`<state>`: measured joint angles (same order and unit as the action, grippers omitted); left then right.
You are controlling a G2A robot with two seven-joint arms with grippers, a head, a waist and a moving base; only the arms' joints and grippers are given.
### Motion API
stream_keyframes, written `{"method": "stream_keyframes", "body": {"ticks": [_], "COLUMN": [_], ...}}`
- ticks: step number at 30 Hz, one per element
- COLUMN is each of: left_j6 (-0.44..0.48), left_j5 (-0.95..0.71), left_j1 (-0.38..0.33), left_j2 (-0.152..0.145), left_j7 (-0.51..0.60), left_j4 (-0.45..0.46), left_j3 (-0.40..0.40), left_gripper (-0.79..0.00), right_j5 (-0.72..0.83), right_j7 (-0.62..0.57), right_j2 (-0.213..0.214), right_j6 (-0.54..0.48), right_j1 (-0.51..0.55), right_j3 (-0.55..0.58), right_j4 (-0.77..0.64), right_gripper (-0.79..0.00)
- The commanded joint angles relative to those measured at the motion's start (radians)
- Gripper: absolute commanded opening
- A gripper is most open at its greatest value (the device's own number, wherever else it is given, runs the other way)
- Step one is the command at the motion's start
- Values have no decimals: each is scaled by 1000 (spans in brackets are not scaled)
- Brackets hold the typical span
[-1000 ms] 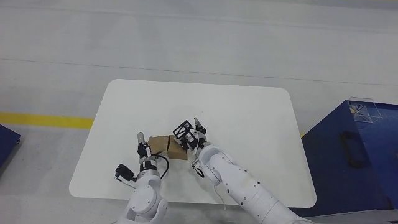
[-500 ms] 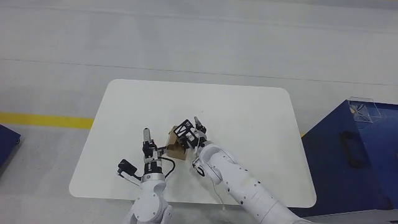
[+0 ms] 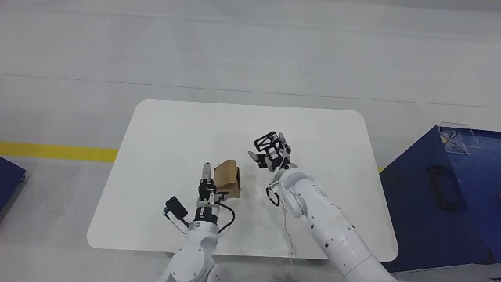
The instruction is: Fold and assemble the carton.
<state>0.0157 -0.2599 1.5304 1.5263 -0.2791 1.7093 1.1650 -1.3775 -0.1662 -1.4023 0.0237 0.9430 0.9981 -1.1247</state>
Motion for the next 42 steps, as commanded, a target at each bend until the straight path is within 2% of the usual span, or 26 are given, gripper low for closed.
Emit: {"method": "stream_keyframes", "body": {"ticks": [1,4,8,14,18,22,26,29,31,33,36,38,42], "left_j6": [-5,-24,-97,-220,-268,-265,-263,-259,-248,-240,-236,-286,-340], "left_j5": [-52,-55,11,3,-26,-13,30,32,47,-6,-100,-143,-74], "left_j1": [22,3,-75,-201,-242,-214,-138,-79,-54,-38,-31,-46,-91], "left_j2": [-3,-4,2,18,26,25,14,4,0,-1,-1,1,-1], "left_j7": [12,-65,-168,-201,-168,-93,32,105,108,135,156,149,122], "left_j4": [55,63,-16,-181,-246,-226,-156,-95,-70,-54,-43,-54,-84], "left_j3": [35,96,99,55,35,16,-4,6,20,42,78,86,72], "left_gripper": [0,0,0,0,0,0,0,0,0,0,0,0,0], "right_j5": [20,30,27,30,41,47,54,64,64,64,64,64,20], "right_j7": [-25,-76,-122,-115,-92,-69,-43,-36,-36,-36,-36,-36,-46], "right_j2": [4,5,-8,-33,-44,-47,-45,-44,-44,-44,-44,-44,-39], "right_j6": [-20,-36,-59,-69,-48,-39,-35,-39,-39,-39,-39,-39,-23], "right_j1": [10,22,9,-34,-57,-69,-71,-69,-69,-69,-69,-69,-55], "right_j3": [22,27,-15,-71,-76,-64,-39,-31,-31,-31,-31,-31,-27], "right_j4": [-8,-2,28,92,122,147,152,153,153,153,153,153,126], "right_gripper": [0,0,0,0,0,0,0,0,0,0,0,0,0]}}
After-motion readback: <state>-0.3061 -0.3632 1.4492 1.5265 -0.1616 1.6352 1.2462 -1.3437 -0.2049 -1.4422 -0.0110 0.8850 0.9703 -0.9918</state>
